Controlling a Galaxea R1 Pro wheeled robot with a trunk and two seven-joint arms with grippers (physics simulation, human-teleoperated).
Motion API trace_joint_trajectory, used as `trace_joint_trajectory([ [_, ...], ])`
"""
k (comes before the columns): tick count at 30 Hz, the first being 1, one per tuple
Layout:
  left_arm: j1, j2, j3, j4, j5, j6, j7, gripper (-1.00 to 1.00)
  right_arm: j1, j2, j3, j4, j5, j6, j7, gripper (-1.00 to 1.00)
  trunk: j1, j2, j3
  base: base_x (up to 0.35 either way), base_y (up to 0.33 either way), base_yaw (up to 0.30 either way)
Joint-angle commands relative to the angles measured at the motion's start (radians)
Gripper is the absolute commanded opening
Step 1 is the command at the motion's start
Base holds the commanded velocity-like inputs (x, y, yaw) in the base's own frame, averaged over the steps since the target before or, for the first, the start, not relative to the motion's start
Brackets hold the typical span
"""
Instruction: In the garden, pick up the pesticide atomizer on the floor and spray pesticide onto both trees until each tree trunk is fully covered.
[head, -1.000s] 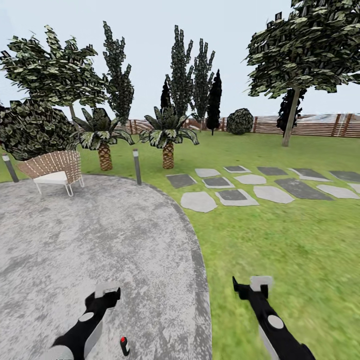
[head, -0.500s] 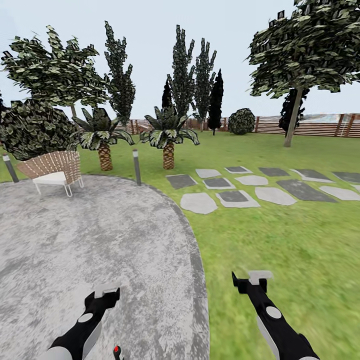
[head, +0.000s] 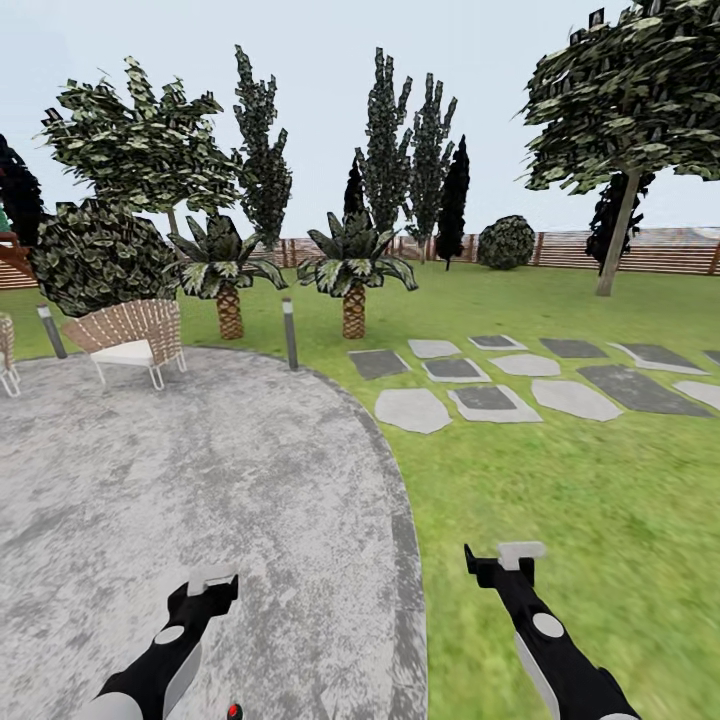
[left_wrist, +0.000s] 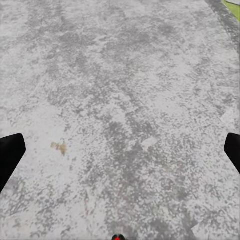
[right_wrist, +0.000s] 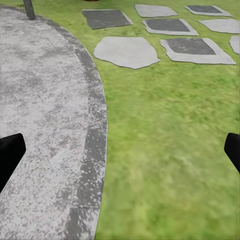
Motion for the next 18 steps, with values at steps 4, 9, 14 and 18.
trace_joint_trajectory([
  [4, 0.0, -0.002, 0.0, 0.002, 0.001, -0.003, 0.0, 1.0, -0.001, 0.0, 0.0, 0.001, 0.0, -0.003, 0.0, 1.0, 0.015, -0.029, -0.014, 0.0, 0.0, 0.0],
  [9, 0.0, -0.004, -0.001, 0.005, 0.001, -0.004, 0.0, 1.0, -0.001, 0.0, 0.0, 0.0, -0.001, -0.003, 0.0, 1.0, 0.035, -0.064, -0.029, 0.0, 0.0, 0.0],
  [14, 0.0, -0.002, 0.0, 0.005, 0.001, -0.004, 0.001, 1.0, -0.001, 0.0, 0.0, -0.001, -0.001, -0.003, 0.0, 1.0, 0.054, -0.099, -0.045, 0.0, 0.0, 0.0],
  [18, -0.001, -0.001, 0.001, 0.007, 0.001, -0.004, 0.001, 1.0, -0.001, -0.001, 0.0, -0.001, -0.001, -0.003, 0.001, 1.0, 0.069, -0.127, -0.058, 0.0, 0.0, 0.0],
])
